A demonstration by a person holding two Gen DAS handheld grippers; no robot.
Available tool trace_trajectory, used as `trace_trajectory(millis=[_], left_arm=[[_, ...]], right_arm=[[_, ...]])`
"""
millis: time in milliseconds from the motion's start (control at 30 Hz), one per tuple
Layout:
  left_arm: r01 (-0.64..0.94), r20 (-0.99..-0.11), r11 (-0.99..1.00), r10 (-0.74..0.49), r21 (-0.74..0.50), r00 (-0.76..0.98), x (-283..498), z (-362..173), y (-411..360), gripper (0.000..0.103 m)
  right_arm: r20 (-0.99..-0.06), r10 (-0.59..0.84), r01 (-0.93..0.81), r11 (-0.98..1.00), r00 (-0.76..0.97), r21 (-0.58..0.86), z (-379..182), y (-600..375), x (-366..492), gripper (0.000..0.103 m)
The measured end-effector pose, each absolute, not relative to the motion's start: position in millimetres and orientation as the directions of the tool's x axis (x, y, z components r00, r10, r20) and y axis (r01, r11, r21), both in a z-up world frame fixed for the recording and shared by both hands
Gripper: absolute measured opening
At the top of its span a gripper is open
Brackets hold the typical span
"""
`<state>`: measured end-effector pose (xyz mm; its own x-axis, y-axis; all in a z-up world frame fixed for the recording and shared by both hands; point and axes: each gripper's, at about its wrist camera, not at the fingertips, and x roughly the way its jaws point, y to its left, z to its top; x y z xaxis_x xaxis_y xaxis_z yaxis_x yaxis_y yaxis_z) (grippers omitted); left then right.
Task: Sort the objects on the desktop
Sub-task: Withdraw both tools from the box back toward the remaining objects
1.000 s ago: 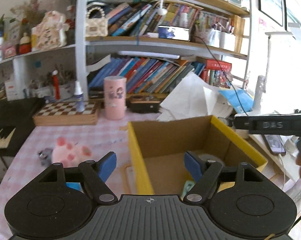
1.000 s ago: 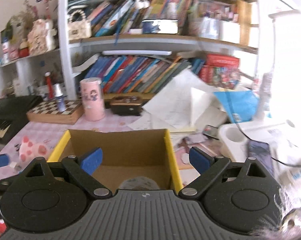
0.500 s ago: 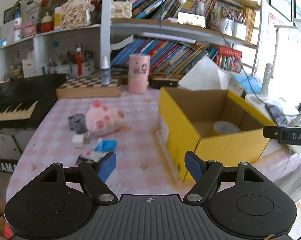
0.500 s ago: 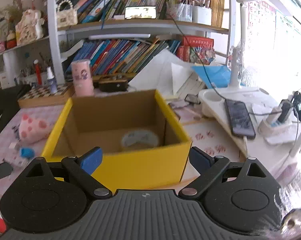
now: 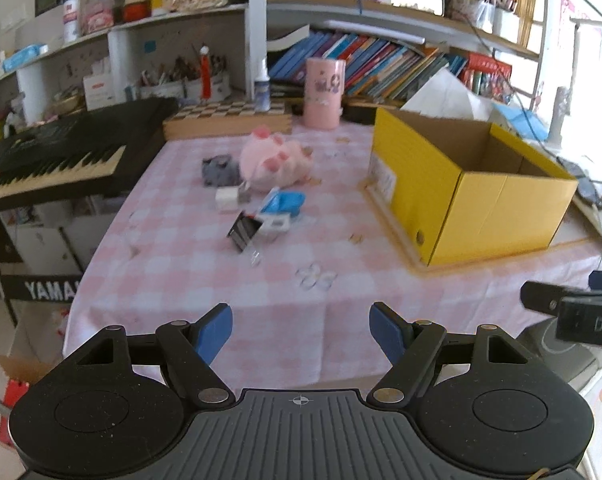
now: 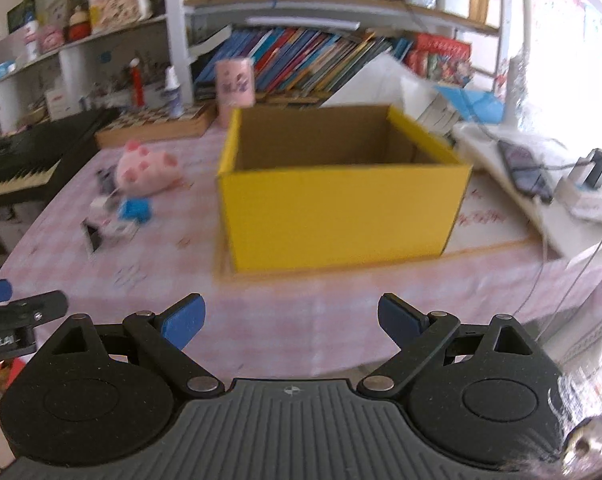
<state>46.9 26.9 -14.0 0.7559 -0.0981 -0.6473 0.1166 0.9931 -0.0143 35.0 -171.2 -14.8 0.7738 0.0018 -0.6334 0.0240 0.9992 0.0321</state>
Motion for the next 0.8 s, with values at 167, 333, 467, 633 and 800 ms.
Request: trace_trajectory(millis=[167, 333, 467, 633, 800], left_arm=[[0.112, -0.666, 0.994, -0.094, -0.016, 0.740, 36, -19, 42, 0.078], [0.096, -0.671, 0.995, -0.087, -0.024, 0.736, 29, -20, 60, 0.078], [0.077, -0.673, 0.997, -0.077, -0.030, 0.735, 26, -21, 74, 0.078], [0.041, -0.672, 0.998, -0.056, -0.039, 0.739, 24, -21, 91, 0.078], [0.008, -0.669, 0.999, -0.040, -0.051, 0.742, 26, -21, 102, 0.078]], right_arm=[[-0.674, 0.058, -0.033, 0.998, 0.737, 0.050, -24, -146, 26, 0.091], [-0.683, 0.095, -0.076, 0.995, 0.724, 0.058, -27, -123, 24, 0.091], [-0.685, 0.124, -0.114, 0.992, 0.718, 0.060, -27, -108, 25, 0.091], [-0.683, 0.161, -0.168, 0.984, 0.713, 0.056, -25, -88, 29, 0.089], [-0.685, 0.187, -0.215, 0.976, 0.704, 0.046, -23, -72, 35, 0.084]])
